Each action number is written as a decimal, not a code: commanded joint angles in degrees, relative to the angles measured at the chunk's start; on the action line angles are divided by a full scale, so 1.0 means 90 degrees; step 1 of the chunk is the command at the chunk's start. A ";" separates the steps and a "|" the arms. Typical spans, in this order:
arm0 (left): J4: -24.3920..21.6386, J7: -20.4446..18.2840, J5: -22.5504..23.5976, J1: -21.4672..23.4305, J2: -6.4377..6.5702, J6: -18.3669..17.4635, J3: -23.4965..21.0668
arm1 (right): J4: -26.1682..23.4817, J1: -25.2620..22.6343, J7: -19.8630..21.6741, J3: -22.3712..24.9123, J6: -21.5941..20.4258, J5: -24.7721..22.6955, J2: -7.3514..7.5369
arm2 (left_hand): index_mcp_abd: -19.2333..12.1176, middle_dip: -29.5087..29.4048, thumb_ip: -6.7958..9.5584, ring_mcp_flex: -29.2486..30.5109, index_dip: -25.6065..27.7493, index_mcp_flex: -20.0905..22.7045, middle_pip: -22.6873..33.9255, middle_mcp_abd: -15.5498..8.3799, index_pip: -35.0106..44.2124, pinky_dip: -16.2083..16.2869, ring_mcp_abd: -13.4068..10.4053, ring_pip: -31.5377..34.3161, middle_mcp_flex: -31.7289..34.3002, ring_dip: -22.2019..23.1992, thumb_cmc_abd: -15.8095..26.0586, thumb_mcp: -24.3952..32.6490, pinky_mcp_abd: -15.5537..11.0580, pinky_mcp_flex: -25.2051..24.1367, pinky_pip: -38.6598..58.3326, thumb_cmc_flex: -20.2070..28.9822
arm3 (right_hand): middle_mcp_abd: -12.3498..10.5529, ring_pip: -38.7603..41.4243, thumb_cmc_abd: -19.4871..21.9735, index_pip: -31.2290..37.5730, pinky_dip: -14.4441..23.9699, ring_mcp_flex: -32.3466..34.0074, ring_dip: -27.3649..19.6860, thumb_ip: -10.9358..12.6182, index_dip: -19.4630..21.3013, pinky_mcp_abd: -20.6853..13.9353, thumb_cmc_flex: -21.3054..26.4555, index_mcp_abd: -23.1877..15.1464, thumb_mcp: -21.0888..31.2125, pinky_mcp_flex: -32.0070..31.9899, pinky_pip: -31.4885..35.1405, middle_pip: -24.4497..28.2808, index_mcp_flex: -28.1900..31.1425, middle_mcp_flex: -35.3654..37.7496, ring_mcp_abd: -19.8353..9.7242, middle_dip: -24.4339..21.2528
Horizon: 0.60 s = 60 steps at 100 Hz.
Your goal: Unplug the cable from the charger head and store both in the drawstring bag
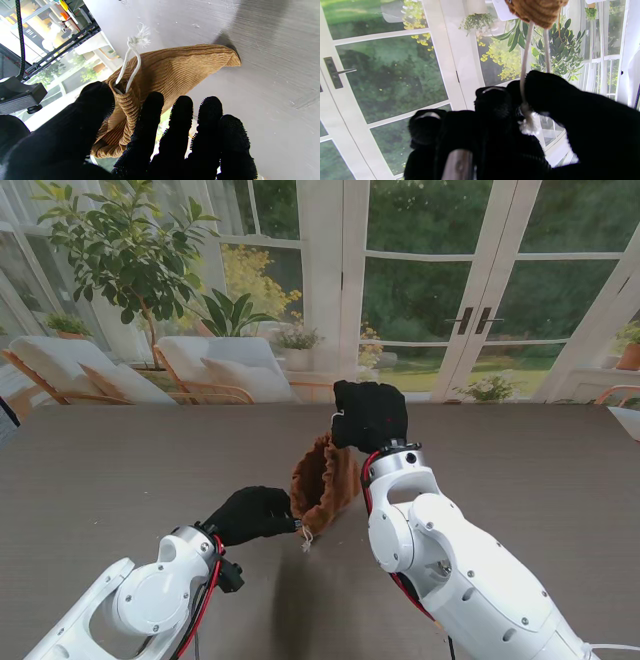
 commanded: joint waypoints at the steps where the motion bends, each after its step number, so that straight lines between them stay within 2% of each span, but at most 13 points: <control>1: 0.0023 -0.0152 -0.0070 -0.0003 -0.0021 -0.0008 0.0024 | -0.0153 -0.0008 0.0150 -0.0013 0.0036 -0.0041 0.0000 | 0.0075 -0.0124 0.0145 -0.0245 -0.0166 -0.0087 -0.0100 -0.0014 -0.0291 0.0034 0.0052 -0.0185 -0.0225 -0.0108 -0.0211 0.0042 -0.0281 -0.0237 -0.0105 -0.0347 | 0.0412 0.0362 0.0043 0.0282 0.0217 -0.0010 0.0124 0.0343 0.0394 -0.0250 0.0498 0.0953 0.0773 0.2943 0.0639 0.0411 0.0148 0.0781 -0.1489 0.0106; 16: 0.0070 -0.0218 -0.0091 -0.0057 -0.0009 -0.0009 0.0065 | -0.0268 0.0000 0.0329 -0.0014 0.0131 -0.0078 0.0025 | 0.0391 -0.0326 0.0111 -0.0449 -0.0401 -0.0331 -0.0352 -0.0020 -0.0835 0.0020 0.0041 -0.0449 -0.0497 -0.0195 -0.0381 0.0018 -0.0341 -0.0440 -0.0194 -0.0568 | 0.0424 0.0367 0.0037 0.0265 0.0217 -0.0012 0.0126 0.0341 0.0407 -0.0244 0.0506 0.0962 0.0767 0.2944 0.0648 0.0409 0.0162 0.0780 -0.1478 0.0106; 29: 0.0107 -0.0163 0.0000 -0.0115 -0.0019 0.0046 0.0129 | -0.0316 0.0021 0.0397 -0.0023 0.0229 -0.0088 0.0026 | 0.0559 -0.0277 0.0096 -0.0514 -0.0413 -0.0504 -0.0284 -0.0009 -0.0956 0.0036 -0.0025 -0.0435 -0.0682 -0.0162 -0.0555 0.0106 -0.0385 -0.0486 -0.0194 -0.0537 | 0.0434 0.0366 0.0043 0.0250 0.0216 -0.0011 0.0125 0.0343 0.0425 -0.0248 0.0509 0.0961 0.0761 0.2944 0.0654 0.0409 0.0166 0.0780 -0.1469 0.0107; 43: 0.0254 0.0026 0.0088 -0.0248 -0.0058 0.0001 0.0261 | -0.0341 0.0023 0.0416 -0.0033 0.0293 -0.0095 0.0024 | 0.0506 -0.0003 0.0095 -0.0489 -0.0152 -0.0653 0.0041 -0.0104 -0.0639 0.0092 -0.0122 -0.0235 -0.0762 -0.0045 -0.0745 0.0345 -0.0450 -0.0425 -0.0140 -0.0363 | 0.0435 0.0367 0.0067 0.0246 0.0214 -0.0010 0.0124 0.0346 0.0431 -0.0247 0.0492 0.0961 0.0759 0.2944 0.0654 0.0409 0.0167 0.0780 -0.1475 0.0107; 60: 0.0503 0.0295 0.0160 -0.0457 -0.0120 -0.0077 0.0463 | -0.0355 0.0012 0.0399 -0.0048 0.0364 -0.0090 0.0014 | 0.0399 0.0463 0.0130 -0.0261 0.0330 -0.0690 0.0541 -0.0216 0.0302 0.0221 -0.0191 0.0112 -0.0595 0.0076 -0.0832 0.0624 -0.0464 -0.0098 0.0029 0.0113 | 0.0440 0.0363 0.0062 0.0236 0.0210 -0.0010 0.0123 0.0348 0.0435 -0.0246 0.0492 0.0975 0.0755 0.2944 0.0651 0.0405 0.0164 0.0780 -0.1487 0.0106</control>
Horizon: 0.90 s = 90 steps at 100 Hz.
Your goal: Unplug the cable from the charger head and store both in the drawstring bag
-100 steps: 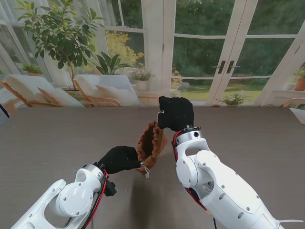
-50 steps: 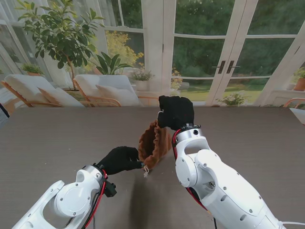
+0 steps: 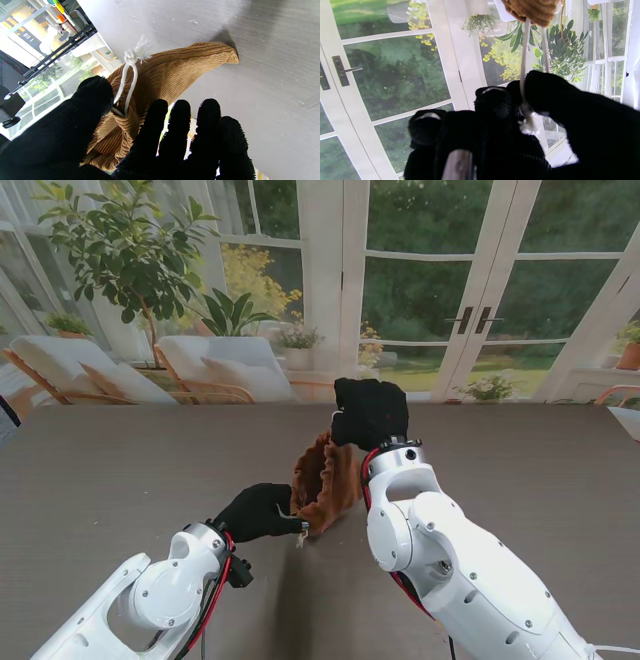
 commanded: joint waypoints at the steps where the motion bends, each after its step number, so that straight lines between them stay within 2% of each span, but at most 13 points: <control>1: 0.0099 0.0030 0.0032 -0.0071 -0.0099 -0.0037 0.0066 | -0.0083 -0.0010 0.0065 -0.0013 0.0025 -0.0028 -0.0026 | -0.0102 0.0184 0.0135 0.0061 0.0208 -0.0107 0.0209 -0.0162 0.0420 0.0155 -0.0068 0.0262 0.0023 0.0136 -0.0280 0.0220 -0.0271 0.0151 0.0195 0.0252 | 0.0440 0.0352 0.0064 0.0276 0.0210 -0.0010 0.0122 0.0349 0.0377 -0.0246 0.0494 0.0975 0.0758 0.2944 0.0613 0.0405 0.0158 0.0780 -0.1487 0.0082; 10: 0.0204 0.0188 0.0052 -0.0145 -0.0138 -0.0064 0.0148 | -0.0082 -0.0010 0.0060 -0.0014 0.0056 -0.0035 -0.0028 | -0.0137 0.0225 0.0154 0.0306 0.0370 0.0095 0.0336 -0.0185 0.0885 0.0142 -0.0052 0.0388 0.0318 0.0132 -0.0203 0.0349 -0.0189 0.0376 0.0265 0.0662 | 0.0442 0.0349 0.0076 0.0273 0.0208 -0.0009 0.0122 0.0346 0.0380 -0.0249 0.0494 0.0975 0.0751 0.2944 0.0611 0.0401 0.0158 0.0779 -0.1510 0.0081; 15: 0.0243 0.0243 0.0034 -0.0168 -0.0154 -0.0077 0.0173 | -0.0079 -0.0011 0.0058 -0.0011 0.0065 -0.0033 -0.0029 | -0.0222 0.0221 -0.0226 0.0430 0.0532 0.0159 0.0380 -0.0195 0.1234 0.0090 -0.0043 0.0446 0.0468 0.0104 -0.0251 0.0063 -0.0131 0.0475 0.0307 0.1216 | 0.0442 0.0348 0.0078 0.0271 0.0207 -0.0010 0.0122 0.0347 0.0381 -0.0251 0.0498 0.0976 0.0750 0.2944 0.0610 0.0400 0.0157 0.0780 -0.1499 0.0080; 17: 0.0262 0.0287 0.0024 -0.0174 -0.0165 -0.0081 0.0185 | -0.0077 -0.0012 0.0058 -0.0008 0.0068 -0.0032 -0.0029 | -0.0258 0.0280 -0.0284 0.0480 0.0517 0.0191 0.0415 -0.0195 0.1375 0.0068 -0.0030 0.0462 0.0518 0.0092 -0.0257 -0.0090 -0.0109 0.0510 0.0324 0.1443 | 0.0442 0.0349 0.0077 0.0271 0.0206 -0.0010 0.0122 0.0346 0.0382 -0.0251 0.0498 0.0977 0.0747 0.2944 0.0610 0.0400 0.0157 0.0780 -0.1489 0.0080; 24: 0.0300 0.0391 -0.0030 -0.0181 -0.0197 -0.0085 0.0203 | -0.0065 -0.0011 0.0053 0.0000 0.0065 -0.0039 -0.0027 | -0.0366 0.1369 -0.0221 0.0608 0.0284 0.0268 0.0092 -0.0209 0.1793 -0.0001 0.0014 0.0477 0.0859 0.0050 -0.0218 -0.0496 -0.0025 0.0581 0.0353 0.2022 | 0.0441 0.0344 0.0079 0.0269 0.0205 -0.0009 0.0120 0.0346 0.0384 -0.0254 0.0496 0.0978 0.0746 0.2944 0.0610 0.0399 0.0157 0.0780 -0.1504 0.0080; 44: 0.0375 0.0670 -0.0125 -0.0146 -0.0270 -0.0119 0.0197 | -0.0026 -0.0011 0.0039 0.0011 0.0074 -0.0011 -0.0032 | -0.0459 0.1849 -0.0174 0.0824 0.0091 0.0633 -0.0418 -0.0250 0.1983 -0.0096 0.0065 0.0468 0.1449 -0.0001 -0.0029 -0.0373 0.0113 0.0672 0.0353 0.2440 | 0.0435 0.0338 0.0097 0.0258 0.0198 -0.0008 0.0116 0.0343 0.0396 -0.0268 0.0488 0.0987 0.0734 0.2944 0.0606 0.0393 0.0148 0.0780 -0.1527 0.0079; 49: 0.0370 0.0668 -0.0147 -0.0137 -0.0273 -0.0094 0.0193 | -0.0018 -0.0010 0.0034 0.0010 0.0078 -0.0005 -0.0034 | -0.0427 0.1849 -0.0206 0.0750 0.0035 0.0561 -0.0451 -0.0232 0.1882 -0.0115 0.0070 0.0428 0.1322 -0.0011 -0.0120 -0.0462 0.0098 0.0613 0.0319 0.2295 | 0.0435 0.0340 0.0094 0.0257 0.0197 -0.0010 0.0117 0.0341 0.0398 -0.0273 0.0485 0.0987 0.0730 0.2944 0.0606 0.0392 0.0149 0.0780 -0.1513 0.0078; 54: 0.0370 0.0651 -0.0127 -0.0129 -0.0266 -0.0069 0.0191 | -0.0012 -0.0008 0.0025 0.0008 0.0090 0.0007 -0.0039 | -0.0351 0.0574 -0.0293 0.0652 0.0204 0.0518 0.0041 -0.0217 0.1462 -0.0140 0.0046 0.0393 0.0929 0.0011 -0.0319 -0.0256 0.0058 0.0540 0.0300 0.1582 | 0.0436 0.0341 0.0100 0.0254 0.0197 -0.0008 0.0118 0.0341 0.0399 -0.0274 0.0492 0.0987 0.0730 0.2944 0.0607 0.0392 0.0146 0.0780 -0.1515 0.0079; 58: 0.0365 0.0600 -0.0113 -0.0129 -0.0251 -0.0052 0.0189 | -0.0012 -0.0006 0.0026 0.0007 0.0099 0.0012 -0.0040 | -0.0240 0.0123 -0.0178 0.0538 0.0217 0.0503 0.0156 -0.0187 0.1096 -0.0138 0.0022 0.0351 0.0725 0.0016 -0.0305 0.0075 0.0014 0.0425 0.0254 0.0981 | 0.0436 0.0339 0.0101 0.0254 0.0197 -0.0008 0.0118 0.0341 0.0401 -0.0274 0.0490 0.0987 0.0730 0.2944 0.0609 0.0392 0.0143 0.0780 -0.1522 0.0079; 61: 0.0364 0.0548 -0.0105 -0.0131 -0.0238 -0.0043 0.0191 | -0.0011 -0.0003 0.0026 0.0006 0.0105 0.0013 -0.0041 | -0.0202 0.0088 0.0051 0.0476 0.0172 0.0503 0.0171 -0.0194 0.0905 -0.0122 0.0007 0.0335 0.0643 0.0025 -0.0297 0.0312 -0.0028 0.0375 0.0240 0.0663 | 0.0436 0.0341 0.0099 0.0253 0.0197 -0.0009 0.0119 0.0342 0.0403 -0.0274 0.0491 0.0988 0.0732 0.2944 0.0609 0.0391 0.0142 0.0780 -0.1514 0.0079; 63: 0.0369 0.0525 -0.0092 -0.0135 -0.0232 -0.0042 0.0196 | -0.0010 -0.0001 0.0024 0.0005 0.0108 0.0015 -0.0042 | -0.0182 0.0083 0.0109 0.0441 0.0153 0.0479 0.0168 -0.0194 0.0851 -0.0119 0.0004 0.0323 0.0605 0.0026 -0.0329 0.0347 -0.0044 0.0343 0.0228 0.0554 | 0.0434 0.0340 0.0096 0.0253 0.0197 -0.0009 0.0119 0.0342 0.0404 -0.0274 0.0492 0.0988 0.0732 0.2944 0.0609 0.0390 0.0142 0.0779 -0.1514 0.0079; 77: 0.0408 0.0386 0.0080 -0.0204 -0.0189 0.0025 0.0271 | -0.0008 0.0009 0.0014 0.0007 0.0132 0.0035 -0.0049 | -0.0077 0.0326 0.0074 0.0255 0.0214 0.0180 0.0377 -0.0183 0.0806 -0.0044 -0.0072 0.0343 0.0308 0.0095 -0.0614 0.0301 -0.0157 0.0124 0.0156 -0.0040 | 0.0428 0.0341 0.0103 0.0250 0.0196 -0.0009 0.0119 0.0341 0.0411 -0.0274 0.0487 0.0987 0.0731 0.2944 0.0610 0.0386 0.0136 0.0779 -0.1502 0.0077; 90: 0.0507 0.0420 0.0094 -0.0309 -0.0202 0.0028 0.0371 | 0.0003 0.0009 0.0008 0.0013 0.0122 0.0039 -0.0049 | -0.0090 0.0575 0.0092 0.0304 0.0485 0.0092 0.0624 -0.0228 0.1224 0.0040 -0.0125 0.0493 0.0296 0.0178 -0.0658 0.0415 -0.0195 0.0189 0.0201 0.0177 | 0.0427 0.0336 0.0112 0.0247 0.0195 -0.0009 0.0117 0.0340 0.0415 -0.0274 0.0483 0.0986 0.0727 0.2944 0.0610 0.0384 0.0136 0.0780 -0.1511 0.0077</control>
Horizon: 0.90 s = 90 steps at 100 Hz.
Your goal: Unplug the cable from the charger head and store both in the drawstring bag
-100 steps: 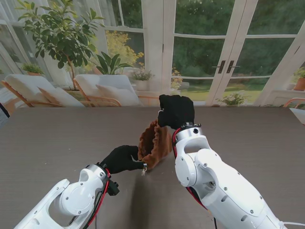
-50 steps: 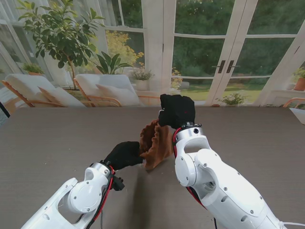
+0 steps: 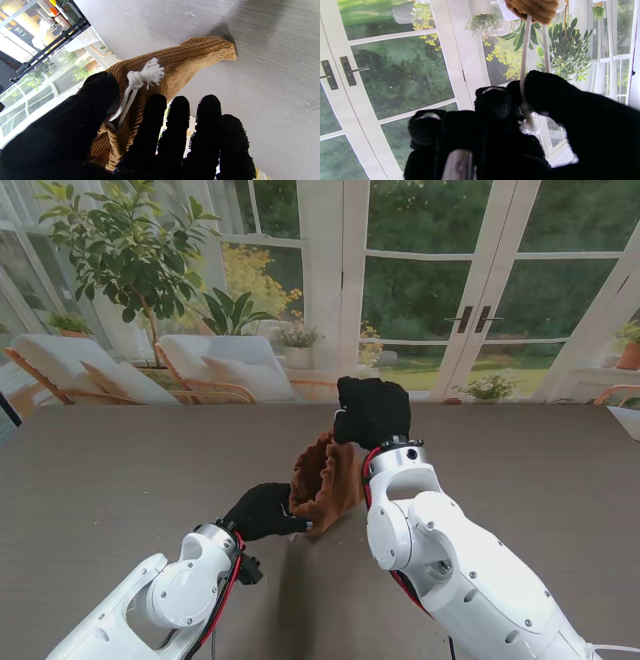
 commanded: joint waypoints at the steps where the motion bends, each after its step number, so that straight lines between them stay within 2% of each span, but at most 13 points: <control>1: 0.0068 -0.0091 -0.0037 -0.0053 -0.0034 -0.0004 0.0042 | -0.0016 0.0001 0.0058 0.0006 -0.0004 -0.0011 -0.0032 | 0.0037 0.0162 0.0133 -0.0171 0.0158 -0.0128 0.0158 -0.0097 0.0270 0.0123 -0.0100 0.0193 -0.0119 0.0112 -0.0253 0.0198 -0.0275 -0.0054 0.0125 -0.0016 | 0.0427 0.0334 0.0112 0.0275 0.0195 -0.0009 0.0117 0.0338 0.0356 -0.0274 0.0480 0.0983 0.0725 0.2944 0.0603 0.0384 0.0129 0.0780 -0.1509 0.0076; 9: 0.0083 -0.0146 0.0009 -0.0089 -0.0017 -0.0015 0.0079 | -0.0007 0.0004 0.0064 0.0009 -0.0008 -0.0009 -0.0030 | 0.0006 0.0178 0.0179 -0.0112 0.0193 -0.0105 0.0186 -0.0134 0.0351 0.0132 -0.0139 0.0216 -0.0080 0.0112 -0.0270 0.0364 -0.0300 0.0041 0.0157 0.0354 | 0.0427 0.0330 0.0124 0.0275 0.0195 -0.0007 0.0115 0.0338 0.0361 -0.0274 0.0479 0.0981 0.0720 0.2944 0.0603 0.0384 0.0125 0.0780 -0.1512 0.0076; 15: 0.0086 -0.0159 0.0014 -0.0095 -0.0015 -0.0015 0.0092 | 0.0001 0.0009 0.0066 0.0010 -0.0005 -0.0006 -0.0031 | -0.0091 0.0170 -0.0218 -0.0020 0.0299 -0.0088 0.0216 -0.0160 0.0583 0.0117 -0.0134 0.0249 0.0031 0.0094 -0.0193 0.0001 -0.0269 0.0149 0.0202 0.0965 | 0.0428 0.0332 0.0120 0.0274 0.0194 -0.0009 0.0116 0.0339 0.0363 -0.0274 0.0480 0.0980 0.0718 0.2944 0.0603 0.0382 0.0125 0.0778 -0.1506 0.0076; 19: 0.0094 -0.0136 -0.0015 -0.0091 -0.0025 -0.0022 0.0095 | 0.0005 0.0012 0.0064 0.0009 -0.0002 -0.0001 -0.0032 | -0.0166 0.0777 -0.0302 0.0039 0.0245 -0.0057 0.0169 -0.0152 0.0796 0.0093 -0.0108 0.0262 0.0140 0.0080 -0.0150 -0.0258 -0.0226 0.0189 0.0224 0.1301 | 0.0429 0.0332 0.0120 0.0274 0.0194 -0.0009 0.0116 0.0339 0.0363 -0.0274 0.0481 0.0980 0.0717 0.2944 0.0603 0.0379 0.0125 0.0778 -0.1506 0.0074; 21: 0.0102 -0.0106 -0.0036 -0.0088 -0.0036 -0.0026 0.0098 | 0.0007 0.0013 0.0063 0.0009 -0.0001 0.0000 -0.0032 | -0.0207 0.1170 -0.0288 0.0097 0.0200 -0.0030 0.0036 -0.0157 0.0966 0.0086 -0.0097 0.0279 0.0276 0.0074 -0.0151 -0.0386 -0.0204 0.0238 0.0246 0.1490 | 0.0429 0.0332 0.0120 0.0273 0.0194 -0.0009 0.0116 0.0338 0.0364 -0.0274 0.0479 0.0980 0.0716 0.2944 0.0603 0.0378 0.0125 0.0778 -0.1507 0.0074; 24: 0.0115 -0.0044 -0.0070 -0.0083 -0.0053 -0.0027 0.0102 | 0.0011 0.0014 0.0062 0.0009 0.0000 -0.0002 -0.0032 | -0.0269 0.1426 -0.0295 0.0165 0.0144 0.0020 -0.0066 -0.0145 0.1206 0.0076 -0.0083 0.0295 0.0411 0.0066 -0.0150 -0.0545 -0.0168 0.0293 0.0267 0.1708 | 0.0429 0.0331 0.0124 0.0272 0.0194 -0.0008 0.0116 0.0339 0.0364 -0.0274 0.0484 0.0979 0.0718 0.2944 0.0603 0.0377 0.0122 0.0779 -0.1509 0.0074; 32: 0.0129 0.0099 -0.0101 -0.0051 -0.0087 -0.0029 0.0094 | 0.0018 0.0013 0.0066 0.0009 -0.0003 -0.0002 -0.0031 | -0.0448 0.1653 -0.0244 0.0361 0.0019 0.0349 -0.0275 -0.0198 0.1612 0.0044 -0.0064 0.0342 0.0802 0.0045 -0.0029 -0.0569 -0.0074 0.0456 0.0323 0.1931 | 0.0426 0.0330 0.0122 0.0272 0.0194 -0.0010 0.0115 0.0338 0.0371 -0.0274 0.0477 0.0974 0.0712 0.2944 0.0603 0.0373 0.0112 0.0778 -0.1503 0.0072; 44: 0.0074 0.0218 -0.0080 0.0048 -0.0108 0.0004 0.0048 | 0.0042 0.0018 0.0070 0.0005 0.0006 0.0009 -0.0032 | -0.0511 0.1644 -0.0248 0.0639 -0.0078 0.0576 -0.0439 -0.0219 0.1730 0.0001 -0.0044 0.0412 0.1140 0.0019 -0.0008 -0.0548 0.0029 0.0709 0.0414 0.1922 | 0.0424 0.0330 0.0131 0.0268 0.0194 -0.0009 0.0114 0.0339 0.0376 -0.0274 0.0472 0.0974 0.0709 0.2944 0.0603 0.0368 0.0112 0.0779 -0.1496 0.0071; 50: 0.0004 0.0204 -0.0045 0.0121 -0.0096 0.0034 0.0001 | 0.0064 0.0024 0.0078 0.0000 0.0006 0.0016 -0.0031 | -0.0512 0.1597 -0.0285 0.0679 -0.0124 0.0552 -0.0448 -0.0223 0.1689 -0.0019 -0.0052 0.0419 0.1138 0.0009 -0.0068 -0.0644 0.0052 0.0761 0.0431 0.1742 | 0.0424 0.0331 0.0131 0.0267 0.0193 -0.0008 0.0115 0.0340 0.0377 -0.0274 0.0472 0.0973 0.0708 0.2944 0.0603 0.0368 0.0111 0.0780 -0.1504 0.0071; 56: -0.0072 0.0172 0.0010 0.0205 -0.0079 0.0069 -0.0057 | 0.0090 0.0029 0.0071 -0.0007 0.0005 0.0033 -0.0035 | -0.0487 0.1122 -0.0283 0.0673 -0.0202 0.0495 -0.0158 -0.0206 0.1466 -0.0145 -0.0058 0.0430 0.0989 -0.0022 -0.0134 -0.0731 0.0048 0.0766 0.0484 0.1536 | 0.0424 0.0331 0.0131 0.0267 0.0193 -0.0009 0.0115 0.0340 0.0379 -0.0274 0.0470 0.0973 0.0708 0.2944 0.0603 0.0368 0.0111 0.0780 -0.1501 0.0071; 68: -0.0211 0.0146 0.0117 0.0368 -0.0053 0.0136 -0.0174 | 0.0128 0.0038 0.0061 -0.0021 0.0006 0.0054 -0.0040 | -0.0440 0.0600 -0.0322 0.0679 -0.0302 0.0503 -0.0111 -0.0183 0.0922 -0.0178 -0.0044 0.0432 0.0918 -0.0028 -0.0139 -0.0616 0.0069 0.0772 0.0498 0.1289 | 0.0424 0.0330 0.0129 0.0265 0.0193 -0.0009 0.0114 0.0341 0.0384 -0.0274 0.0470 0.0962 0.0707 0.2944 0.0603 0.0367 0.0100 0.0780 -0.1506 0.0071; 90: -0.0385 0.0190 0.0205 0.0582 -0.0047 0.0186 -0.0339 | 0.0153 0.0042 0.0057 -0.0031 -0.0007 0.0072 -0.0042 | -0.0528 0.0279 -0.0332 0.0820 -0.0126 0.0366 -0.0060 -0.0148 0.0746 -0.0186 -0.0072 0.0526 0.0920 -0.0017 -0.0114 -0.0511 0.0122 0.0890 0.0557 0.1187 | 0.0424 0.0332 0.0126 0.0262 0.0192 -0.0009 0.0116 0.0343 0.0395 -0.0275 0.0461 0.0953 0.0710 0.2943 0.0600 0.0367 0.0103 0.0780 -0.1507 0.0072</control>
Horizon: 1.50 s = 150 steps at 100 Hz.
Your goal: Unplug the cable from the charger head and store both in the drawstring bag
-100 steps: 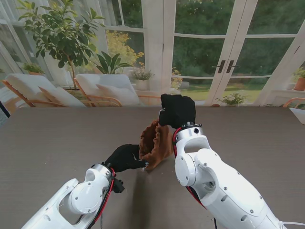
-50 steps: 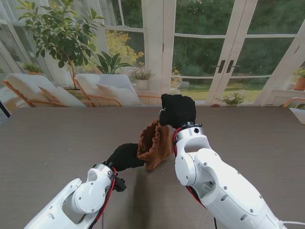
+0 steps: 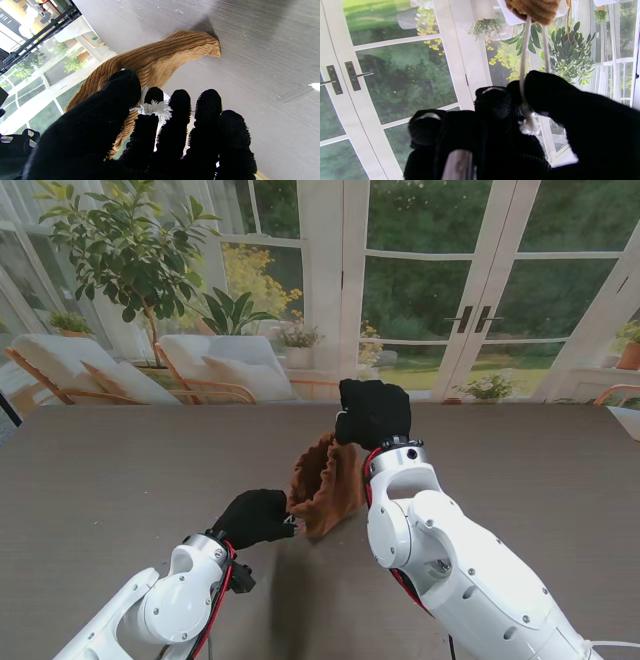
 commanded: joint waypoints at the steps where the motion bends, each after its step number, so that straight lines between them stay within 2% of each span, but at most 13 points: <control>1: -0.0056 -0.0059 -0.0003 0.0058 -0.0001 0.0014 -0.0023 | -0.0010 -0.0006 0.0067 -0.0016 -0.0009 -0.0001 -0.0030 | -0.0179 -0.0096 -0.0229 0.0272 0.0132 -0.0167 0.0121 -0.0015 -0.0001 -0.0049 0.0008 0.0193 -0.0086 -0.0016 -0.0122 0.0112 0.0101 0.0090 0.0327 -0.0150 | 0.0424 0.0332 0.0120 0.0266 0.0191 -0.0009 0.0116 0.0343 0.0383 -0.0276 0.0461 0.0952 0.0711 0.2943 0.0600 0.0367 0.0103 0.0780 -0.1506 0.0072; 14: -0.0040 0.0008 -0.0042 0.0063 -0.0019 -0.0019 -0.0022 | 0.0001 -0.0013 0.0068 -0.0018 -0.0021 0.0014 -0.0030 | -0.0298 -0.0318 -0.0191 0.0242 0.0148 -0.0427 0.0064 0.0026 -0.0111 -0.0061 0.0028 0.0211 -0.0202 -0.0010 0.0034 0.0092 0.0118 0.0045 0.0307 -0.0241 | 0.0424 0.0335 0.0120 0.0260 0.0191 -0.0009 0.0117 0.0342 0.0388 -0.0277 0.0452 0.0933 0.0709 0.2943 0.0598 0.0367 0.0107 0.0780 -0.1499 0.0072; 26: 0.0011 0.0129 -0.0146 0.0038 -0.0058 -0.0064 0.0009 | 0.0017 -0.0014 0.0073 -0.0015 -0.0040 0.0021 -0.0027 | -0.0629 -0.0412 -0.0157 0.0257 0.0096 -0.0563 0.0118 0.0099 -0.0404 -0.0036 0.0097 0.0256 -0.0259 0.0012 0.0184 0.0145 0.0177 -0.0010 0.0297 -0.0380 | 0.0424 0.0335 0.0127 0.0256 0.0191 -0.0009 0.0118 0.0342 0.0392 -0.0277 0.0448 0.0934 0.0712 0.2943 0.0598 0.0367 0.0108 0.0780 -0.1508 0.0073; 37: 0.0085 0.0360 -0.0324 0.0027 -0.0129 -0.0127 0.0034 | 0.0034 -0.0012 0.0081 -0.0008 -0.0045 0.0034 -0.0026 | -0.0915 -0.0493 -0.0058 0.0378 0.0070 -0.0339 0.0154 0.0277 -0.0201 0.0095 0.0314 0.0362 -0.0123 0.0045 0.0609 -0.0660 0.0372 0.0052 0.0287 0.0167 | 0.0424 0.0335 0.0121 0.0255 0.0191 -0.0009 0.0118 0.0340 0.0394 -0.0277 0.0443 0.0934 0.0709 0.2943 0.0598 0.0367 0.0108 0.0780 -0.1508 0.0073; 43: 0.0100 0.0452 -0.0431 0.0031 -0.0163 -0.0137 0.0032 | 0.0046 -0.0013 0.0073 -0.0005 -0.0050 0.0040 -0.0027 | -0.0921 -0.0493 0.0008 0.0434 0.0015 -0.0188 0.0156 0.0320 -0.0129 0.0125 0.0399 0.0390 -0.0042 0.0051 0.0820 -0.0671 0.0445 0.0090 0.0296 0.0330 | 0.0424 0.0335 0.0123 0.0253 0.0191 -0.0009 0.0118 0.0341 0.0394 -0.0277 0.0443 0.0932 0.0709 0.2943 0.0598 0.0367 0.0107 0.0780 -0.1508 0.0073; 50: 0.0111 0.0544 -0.0471 0.0045 -0.0188 -0.0167 0.0018 | 0.0059 -0.0015 0.0066 -0.0003 -0.0060 0.0048 -0.0028 | -0.0914 0.0393 0.0055 0.0519 -0.0051 -0.0004 0.0018 0.0329 -0.0007 0.0179 0.0436 0.0447 0.0148 0.0037 0.1040 -0.0626 0.0515 0.0161 0.0311 0.0593 | 0.0401 0.0335 0.0127 0.0253 0.0190 -0.0009 0.0119 0.0341 0.0395 -0.0277 0.0443 0.0929 0.0710 0.2942 0.0597 0.0372 0.0106 0.0779 -0.1508 0.0077; 57: 0.0108 0.0589 -0.0520 0.0065 -0.0201 -0.0213 -0.0003 | 0.0075 -0.0014 0.0059 -0.0006 -0.0064 0.0059 -0.0030 | -0.0914 0.0618 0.0082 0.0582 -0.0058 0.0146 0.0028 0.0325 0.0068 0.0194 0.0448 0.0502 0.0246 0.0051 0.1118 -0.0535 0.0536 0.0224 0.0346 0.0734 | 0.0399 0.0335 0.0132 0.0252 0.0189 -0.0009 0.0119 0.0341 0.0396 -0.0278 0.0443 0.0927 0.0707 0.2942 0.0592 0.0374 0.0105 0.0777 -0.1508 0.0080; 83: 0.0054 0.0674 -0.0580 0.0167 -0.0218 -0.0328 -0.0086 | 0.0115 0.0001 0.0069 -0.0016 -0.0034 0.0078 -0.0033 | -0.0924 0.1037 0.0079 0.0718 0.0034 0.0389 -0.0023 0.0247 0.0446 0.0215 0.0377 0.0672 0.0431 0.0088 0.0976 -0.0386 0.0559 0.0368 0.0433 0.0852 | 0.0405 0.0335 0.0136 0.0248 0.0184 -0.0009 0.0119 0.0341 0.0398 -0.0282 0.0443 0.0918 0.0700 0.2940 0.0578 0.0368 0.0102 0.0777 -0.1508 0.0087; 96: -0.0053 0.0646 -0.0518 0.0285 -0.0196 -0.0305 -0.0176 | 0.0139 0.0028 0.0094 -0.0013 -0.0018 0.0077 -0.0031 | -0.0894 0.1076 0.0019 0.0736 -0.0047 0.0213 -0.0075 0.0162 0.0470 0.0192 0.0278 0.0691 0.0414 0.0069 0.0595 -0.0336 0.0506 0.0385 0.0443 0.0625 | 0.0405 0.0335 0.0136 0.0247 0.0184 -0.0009 0.0120 0.0337 0.0399 -0.0283 0.0453 0.0918 0.0695 0.2940 0.0577 0.0366 0.0102 0.0777 -0.1508 0.0090; 110: -0.0114 0.0646 -0.0423 0.0364 -0.0186 -0.0248 -0.0238 | 0.0170 0.0050 0.0084 -0.0015 -0.0007 0.0101 -0.0038 | -0.0464 0.0773 -0.0085 0.0718 -0.0311 -0.0150 -0.0017 0.0132 -0.0199 0.0132 0.0194 0.0700 0.0204 0.0051 0.0242 -0.0236 0.0465 0.0392 0.0465 0.0288 | 0.0405 0.0335 0.0137 0.0247 0.0184 -0.0009 0.0120 0.0335 0.0399 -0.0283 0.0457 0.0918 0.0695 0.2940 0.0577 0.0365 0.0102 0.0778 -0.1508 0.0092; 118: -0.0113 0.0671 -0.0442 0.0366 -0.0194 -0.0245 -0.0240 | 0.0178 0.0054 0.0078 -0.0019 -0.0013 0.0105 -0.0039 | -0.0416 0.0762 -0.0074 0.0718 -0.0265 -0.0289 0.0027 0.0127 -0.0276 0.0124 0.0179 0.0717 0.0164 0.0055 0.0244 -0.0158 0.0462 0.0399 0.0471 0.0257 | 0.0411 0.0334 0.0134 0.0247 0.0184 -0.0009 0.0120 0.0336 0.0399 -0.0283 0.0458 0.0918 0.0698 0.2940 0.0577 0.0362 0.0102 0.0777 -0.1508 0.0092; 136: -0.0027 0.0757 -0.0457 0.0310 -0.0216 -0.0296 -0.0183 | 0.0191 0.0063 0.0073 -0.0035 -0.0010 0.0128 -0.0045 | -0.0836 0.0794 -0.0110 0.0740 -0.0095 -0.0506 0.0060 0.0095 -0.0257 0.0113 0.0128 0.0768 0.0060 0.0064 0.0243 -0.0096 0.0413 0.0429 0.0505 0.0226 | 0.0406 0.0334 0.0133 0.0246 0.0184 -0.0009 0.0120 0.0333 0.0400 -0.0283 0.0449 0.0918 0.0696 0.2940 0.0577 0.0362 0.0102 0.0778 -0.1508 0.0095; 150: -0.0005 0.0811 -0.0454 0.0307 -0.0227 -0.0323 -0.0172 | 0.0201 0.0071 0.0084 -0.0038 -0.0009 0.0132 -0.0044 | -0.0945 0.0815 -0.0097 0.0720 -0.0045 -0.0653 0.0134 0.0099 -0.0390 0.0104 0.0081 0.0843 -0.0133 0.0094 0.0248 0.0048 0.0352 0.0420 0.0524 0.0046 | 0.0407 0.0334 0.0130 0.0246 0.0184 -0.0009 0.0120 0.0336 0.0400 -0.0283 0.0448 0.0918 0.0701 0.2940 0.0577 0.0362 0.0102 0.0778 -0.1508 0.0097</control>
